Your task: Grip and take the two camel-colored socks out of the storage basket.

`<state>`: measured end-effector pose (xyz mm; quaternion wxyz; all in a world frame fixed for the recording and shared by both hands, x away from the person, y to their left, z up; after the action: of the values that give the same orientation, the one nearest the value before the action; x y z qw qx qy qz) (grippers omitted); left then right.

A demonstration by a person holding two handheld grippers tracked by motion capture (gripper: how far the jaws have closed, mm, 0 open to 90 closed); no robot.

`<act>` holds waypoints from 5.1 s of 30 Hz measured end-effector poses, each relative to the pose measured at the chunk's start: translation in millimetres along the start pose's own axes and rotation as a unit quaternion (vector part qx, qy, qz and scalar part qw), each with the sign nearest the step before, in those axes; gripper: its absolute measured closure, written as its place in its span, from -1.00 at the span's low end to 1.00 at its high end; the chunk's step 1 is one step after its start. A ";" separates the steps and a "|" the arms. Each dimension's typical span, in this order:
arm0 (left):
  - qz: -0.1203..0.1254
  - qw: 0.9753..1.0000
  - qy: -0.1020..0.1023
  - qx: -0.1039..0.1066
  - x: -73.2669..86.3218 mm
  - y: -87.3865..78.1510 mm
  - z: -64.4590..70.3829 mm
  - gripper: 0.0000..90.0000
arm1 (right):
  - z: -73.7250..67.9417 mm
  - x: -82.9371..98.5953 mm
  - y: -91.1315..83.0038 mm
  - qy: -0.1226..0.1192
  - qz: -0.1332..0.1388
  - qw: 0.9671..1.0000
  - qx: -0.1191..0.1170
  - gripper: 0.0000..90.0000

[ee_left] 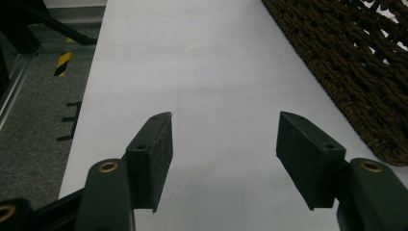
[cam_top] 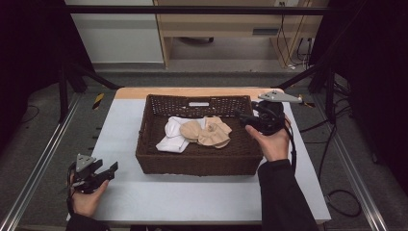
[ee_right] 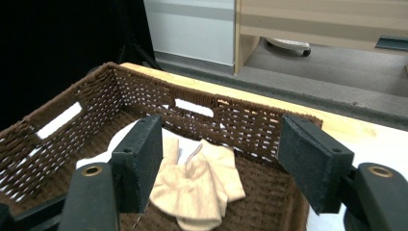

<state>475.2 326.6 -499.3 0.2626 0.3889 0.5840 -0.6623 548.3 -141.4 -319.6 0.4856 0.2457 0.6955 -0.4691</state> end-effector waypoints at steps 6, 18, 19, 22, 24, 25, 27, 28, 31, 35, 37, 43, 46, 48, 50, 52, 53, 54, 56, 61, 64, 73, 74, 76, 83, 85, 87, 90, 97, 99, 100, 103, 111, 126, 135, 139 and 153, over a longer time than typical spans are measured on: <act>0.002 1.000 0.000 -0.001 -0.5 -0.6 -0.5 -0.17 | -3.0 -3.9 25.1 0.001 -0.004 1.000 0.003 -0.26; 0.002 1.000 0.002 -0.001 -0.6 0.7 -0.2 -0.17 | -13.1 -8.7 75.8 -0.021 -0.028 0.999 0.017 -0.23; 0.002 1.000 0.001 -0.001 -0.5 0.7 -0.4 -0.17 | -14.0 -8.9 79.4 -0.020 -0.029 0.999 0.018 -0.23; 0.001 1.000 0.002 -0.001 -0.4 0.7 -0.8 -0.17 | -16.8 -7.1 90.5 -0.017 -0.032 0.999 0.017 -0.22; 0.002 1.000 0.001 -0.002 -0.5 0.5 -1.0 -0.17 | -18.6 -3.6 98.9 -0.017 -0.038 0.999 0.017 -0.20; 0.002 1.000 0.001 -0.002 -0.5 0.2 -1.1 -0.17 | -18.9 -1.9 101.8 -0.017 -0.042 0.999 0.018 -0.19; 0.002 1.000 0.001 -0.002 -0.6 0.1 -1.3 -0.16 | -17.8 4.8 112.9 -0.018 -0.056 0.998 0.023 -0.17; 0.002 1.000 0.001 -0.002 -0.7 0.2 -1.4 -0.16 | -17.8 4.8 112.9 -0.018 -0.056 0.998 0.023 -0.17; 0.000 1.000 0.001 -0.003 -0.3 0.8 -1.4 -0.16 | -16.7 16.1 126.3 -0.009 -0.073 0.997 0.020 -0.15; 0.002 1.000 0.003 0.000 -0.7 0.1 -1.2 -0.16 | -14.7 24.4 133.4 -0.006 -0.082 0.996 0.024 -0.13; 0.002 1.000 0.002 0.000 -0.6 0.1 -1.5 -0.16 | -10.9 33.4 138.4 0.004 -0.092 0.995 0.026 -0.10; 0.003 1.000 0.001 0.000 -0.8 -0.3 -1.6 -0.16 | -2.8 49.7 145.3 0.006 -0.113 0.993 0.033 -0.06; 0.002 1.000 0.002 0.000 -0.6 0.0 -1.7 -0.16 | -1.1 59.8 149.9 0.003 -0.131 0.991 0.033 -0.06; 0.002 1.000 0.001 0.000 -0.7 0.0 -1.8 -0.16 | -0.7 64.0 152.1 0.004 -0.140 0.990 0.028 -0.05; 0.003 1.000 0.002 0.000 -0.9 0.0 -2.0 -0.16 | 0.3 64.3 152.3 0.005 -0.141 0.990 0.028 -0.05; 0.002 1.000 0.001 0.000 -0.8 0.1 -2.0 -0.16 | 1.5 66.4 153.7 0.008 -0.143 0.989 0.025 -0.03; 0.002 1.000 0.001 0.001 -0.8 -0.1 -1.8 -0.16 | 2.5 71.0 156.5 0.012 -0.152 0.988 0.025 -0.01; 0.003 1.000 0.002 0.001 -0.9 -0.2 -1.7 -0.16 | 2.5 71.0 156.5 0.012 -0.152 0.988 0.025 -0.01; 0.003 1.000 0.001 0.002 -1.0 -0.4 -1.4 -0.16 | 3.7 76.1 159.2 0.013 -0.167 0.985 0.026 0.00; 0.002 1.000 0.001 0.002 -0.8 0.0 -1.7 -0.16 | 3.5 85.3 162.7 0.010 -0.200 0.980 0.022 0.02; 0.002 1.000 0.001 0.002 -0.9 0.0 -1.7 -0.16 | 1.1 91.0 164.3 0.006 -0.221 0.975 0.011 0.02; 0.001 1.000 0.000 0.003 -0.7 0.3 -1.9 -0.16 | -2.2 97.6 164.1 0.015 -0.260 0.965 -0.010 0.53; 0.001 1.000 0.001 0.002 -0.6 0.3 -2.0 -0.16 | -2.5 97.8 163.7 0.017 -0.263 0.965 -0.012 0.61; 0.000 1.000 0.000 0.003 -0.5 0.5 -2.0 -0.16 | -2.7 97.0 162.1 0.030 -0.271 0.962 -0.022 0.86; -0.002 1.000 0.000 0.002 0.0 0.8 -3.2 -0.16 | -4.6 83.6 154.2 0.030 -0.250 0.968 -0.023 0.92; -0.002 1.000 -0.001 0.001 0.1 1.0 -3.7 -0.16 | -6.4 72.9 148.2 0.022 -0.227 0.973 -0.024 0.92; -0.002 1.000 -0.001 0.001 0.1 0.7 -3.7 -0.16 | -9.3 60.3 139.2 0.011 -0.206 0.978 -0.029 0.92; -0.002 1.000 0.000 0.002 0.0 1.0 -3.1 -0.16 | -13.4 41.5 123.4 0.004 -0.164 0.986 -0.041 0.92; -0.003 1.000 0.000 0.000 0.4 1.0 -3.0 -0.16 | -30.3 7.7 73.9 -0.016 -0.103 0.992 -0.075 0.92; -0.003 1.000 0.001 -0.001 0.5 0.9 -3.0 -0.16 | -32.3 4.5 67.7 -0.019 -0.095 0.992 -0.078 0.93; -0.003 1.000 0.000 -0.001 0.5 0.8 -3.0 -0.16 | -34.4 1.8 61.9 -0.021 -0.092 0.992 -0.081 0.93; -0.004 1.000 0.001 0.000 0.5 0.9 -2.7 -0.16 | -41.3 -5.6 46.2 -0.030 -0.081 0.992 -0.092 0.93; -0.004 1.000 0.000 -0.001 0.7 1.1 -3.0 -0.16 | -69.0 -16.4 5.2 -0.051 -0.052 0.987 -0.141 0.93; -0.004 1.000 0.001 -0.002 0.9 0.6 -2.9 -0.16 | -125.4 -4.4 -46.9 -0.104 -0.042 0.970 -0.218 0.93; -0.003 1.000 0.001 -0.002 0.8 0.1 -2.7 -0.16 | -147.9 41.1 -42.8 -0.121 -0.090 0.958 -0.246 0.93; -0.002 1.000 0.003 -0.002 0.5 -0.3 -2.3 -0.16 | -151.8 72.1 -33.7 -0.126 -0.118 0.953 -0.249 0.93; -0.005 1.000 0.000 -0.002 1.1 0.4 -2.8 -0.16 | -141.2 139.8 -8.0 -0.111 -0.163 0.952 -0.233 0.93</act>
<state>475.5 329.4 -500.4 0.2599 0.3861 0.5870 -0.6624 422.1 -35.0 -430.4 0.5205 -0.0447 0.7578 -0.3909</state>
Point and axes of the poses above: each handheld gripper's, and its own axes: y roughly forward along the jaws, x roughly out of its underside, z roughly to its right, the point moved 6 cm from there along y, roughly forward along the jaws, and after that the axes turned 1 degree about y, right-handed, at the moved point
